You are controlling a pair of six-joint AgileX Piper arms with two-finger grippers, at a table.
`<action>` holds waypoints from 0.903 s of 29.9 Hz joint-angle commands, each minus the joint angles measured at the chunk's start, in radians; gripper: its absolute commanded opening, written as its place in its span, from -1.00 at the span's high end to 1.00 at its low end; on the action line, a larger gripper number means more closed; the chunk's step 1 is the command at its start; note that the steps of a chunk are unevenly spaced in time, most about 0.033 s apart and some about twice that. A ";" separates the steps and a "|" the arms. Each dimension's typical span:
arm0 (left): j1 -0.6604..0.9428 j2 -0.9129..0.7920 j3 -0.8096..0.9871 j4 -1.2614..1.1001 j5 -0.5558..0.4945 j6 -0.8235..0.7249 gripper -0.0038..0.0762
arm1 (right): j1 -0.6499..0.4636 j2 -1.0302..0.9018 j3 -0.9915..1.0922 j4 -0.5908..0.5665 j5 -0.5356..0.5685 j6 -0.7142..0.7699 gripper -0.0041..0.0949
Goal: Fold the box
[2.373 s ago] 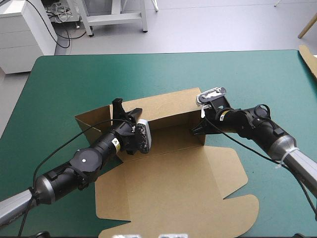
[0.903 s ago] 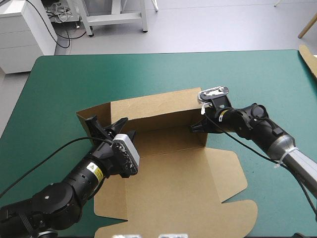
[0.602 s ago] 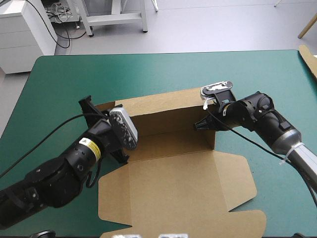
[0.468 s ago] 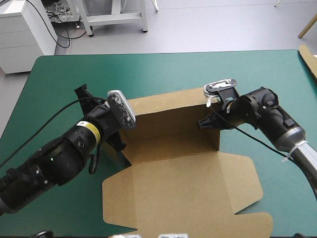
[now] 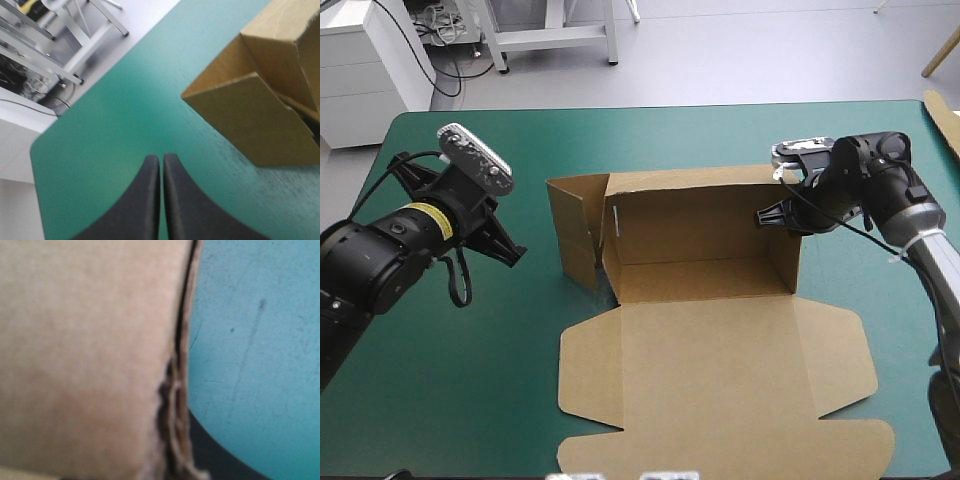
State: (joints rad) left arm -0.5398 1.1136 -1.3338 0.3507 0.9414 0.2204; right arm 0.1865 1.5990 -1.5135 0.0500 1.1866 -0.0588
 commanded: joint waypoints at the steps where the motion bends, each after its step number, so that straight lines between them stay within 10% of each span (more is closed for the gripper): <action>1: 0.125 -0.009 -0.029 -0.215 -0.031 0.123 0.87 | -0.009 0.044 -0.066 0.009 -0.017 -0.031 0.96; 11: 0.375 -0.103 0.093 -0.411 -0.119 0.124 0.92 | -0.009 0.253 -0.156 0.009 -0.017 -0.031 0.96; 27: 0.377 -0.834 0.792 -0.414 -0.222 0.081 0.92 | -0.005 0.332 -0.163 -0.016 -0.038 -0.050 0.96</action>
State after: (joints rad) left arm -0.1632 0.3571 -0.5609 -0.0508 0.7713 0.3173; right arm 0.1744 1.9380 -1.6904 0.0561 0.9951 -0.0786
